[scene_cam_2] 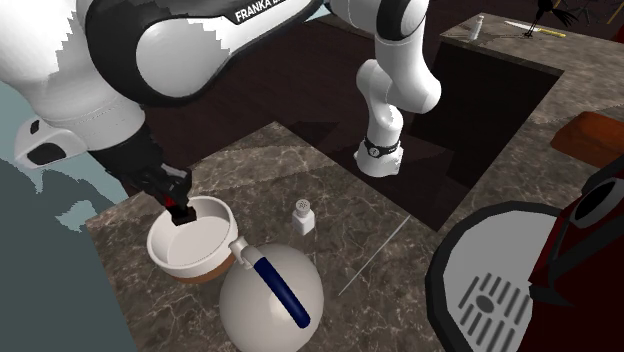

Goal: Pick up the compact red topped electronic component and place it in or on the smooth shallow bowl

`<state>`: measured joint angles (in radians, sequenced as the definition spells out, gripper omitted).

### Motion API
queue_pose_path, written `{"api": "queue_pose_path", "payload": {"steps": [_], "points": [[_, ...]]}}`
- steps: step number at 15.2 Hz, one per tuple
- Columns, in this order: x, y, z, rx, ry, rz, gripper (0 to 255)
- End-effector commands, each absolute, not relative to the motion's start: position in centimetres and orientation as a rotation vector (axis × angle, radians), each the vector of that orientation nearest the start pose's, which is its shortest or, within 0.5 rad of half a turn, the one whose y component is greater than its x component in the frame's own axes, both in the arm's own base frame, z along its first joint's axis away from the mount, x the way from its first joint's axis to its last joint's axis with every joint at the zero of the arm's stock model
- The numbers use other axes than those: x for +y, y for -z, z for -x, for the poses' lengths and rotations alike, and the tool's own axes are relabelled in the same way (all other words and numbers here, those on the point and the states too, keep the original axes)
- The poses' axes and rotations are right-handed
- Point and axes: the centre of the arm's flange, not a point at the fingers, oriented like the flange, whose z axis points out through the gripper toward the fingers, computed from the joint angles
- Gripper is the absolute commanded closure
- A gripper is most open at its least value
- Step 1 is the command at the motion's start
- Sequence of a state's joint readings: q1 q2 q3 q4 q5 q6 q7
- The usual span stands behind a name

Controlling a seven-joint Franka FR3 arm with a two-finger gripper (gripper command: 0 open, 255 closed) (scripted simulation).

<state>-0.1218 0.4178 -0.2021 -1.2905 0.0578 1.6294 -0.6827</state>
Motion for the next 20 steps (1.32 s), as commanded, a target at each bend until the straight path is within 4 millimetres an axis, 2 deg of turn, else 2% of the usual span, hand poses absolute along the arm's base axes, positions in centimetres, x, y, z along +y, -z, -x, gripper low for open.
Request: {"api": "queue_pose_path", "payload": {"steps": [1, 5, 13, 14, 19, 20], "points": [[-18.4, -49.9, -64.8, -0.572, -0.115, 3.074, 255], [-18.4, -47.7, -64.8, -0.572, -0.115, 3.074, 255], [-18.4, -47.6, -64.8, -0.572, -0.115, 3.074, 255], [-18.4, -47.6, -64.8, -0.572, -0.115, 3.074, 0], [-18.4, -47.6, -64.8, -0.572, -0.115, 3.074, 0], [-18.4, -48.9, -64.9, -0.572, -0.115, 3.074, 0]]}}
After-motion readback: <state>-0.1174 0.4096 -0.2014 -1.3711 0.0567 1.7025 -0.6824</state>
